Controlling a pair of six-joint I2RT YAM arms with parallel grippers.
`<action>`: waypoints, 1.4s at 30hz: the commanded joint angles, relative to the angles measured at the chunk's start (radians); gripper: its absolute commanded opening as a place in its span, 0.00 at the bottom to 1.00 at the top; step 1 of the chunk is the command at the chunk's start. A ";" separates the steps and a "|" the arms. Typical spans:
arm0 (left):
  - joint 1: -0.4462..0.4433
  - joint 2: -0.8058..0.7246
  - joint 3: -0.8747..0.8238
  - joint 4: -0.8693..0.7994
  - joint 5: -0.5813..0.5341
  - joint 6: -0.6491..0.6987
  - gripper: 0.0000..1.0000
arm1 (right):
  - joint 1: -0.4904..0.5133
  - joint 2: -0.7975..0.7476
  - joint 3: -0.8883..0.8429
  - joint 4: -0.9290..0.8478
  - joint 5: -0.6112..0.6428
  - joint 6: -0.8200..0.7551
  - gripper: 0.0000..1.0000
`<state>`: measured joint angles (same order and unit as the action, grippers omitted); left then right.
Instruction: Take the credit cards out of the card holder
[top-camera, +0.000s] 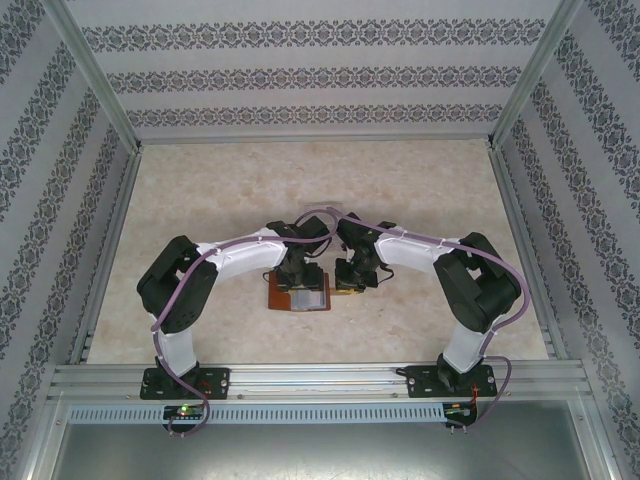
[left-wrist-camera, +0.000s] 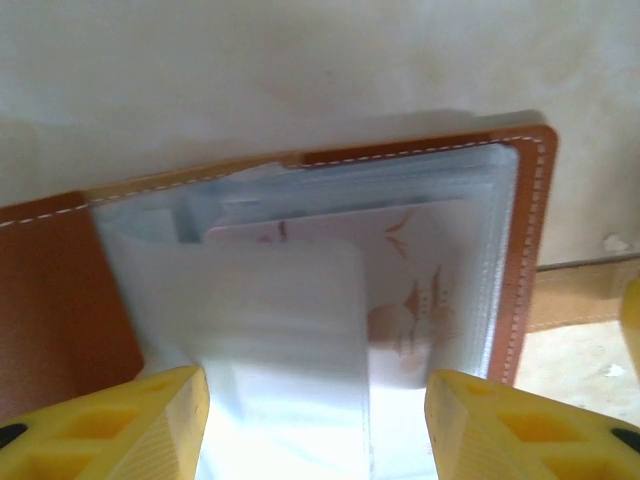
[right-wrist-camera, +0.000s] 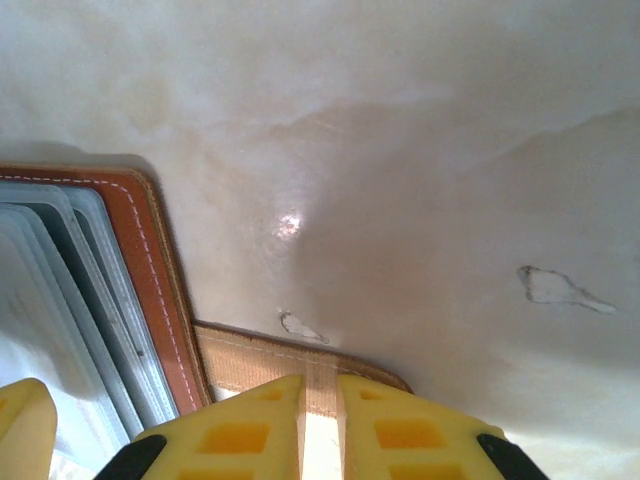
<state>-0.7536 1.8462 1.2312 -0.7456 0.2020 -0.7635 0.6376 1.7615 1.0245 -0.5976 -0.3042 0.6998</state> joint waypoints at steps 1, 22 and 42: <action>-0.015 0.004 0.025 -0.082 -0.058 0.013 0.60 | 0.000 0.003 -0.009 -0.014 0.002 -0.015 0.18; -0.015 -0.085 0.005 -0.090 -0.095 0.021 0.22 | 0.003 0.006 0.009 -0.027 0.005 -0.019 0.18; -0.013 -0.028 0.021 -0.308 -0.314 0.108 0.31 | 0.005 0.013 0.004 -0.021 0.004 -0.017 0.19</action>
<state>-0.7536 1.8114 1.2331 -0.9710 -0.0498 -0.6834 0.6376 1.7615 1.0252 -0.5980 -0.3046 0.6998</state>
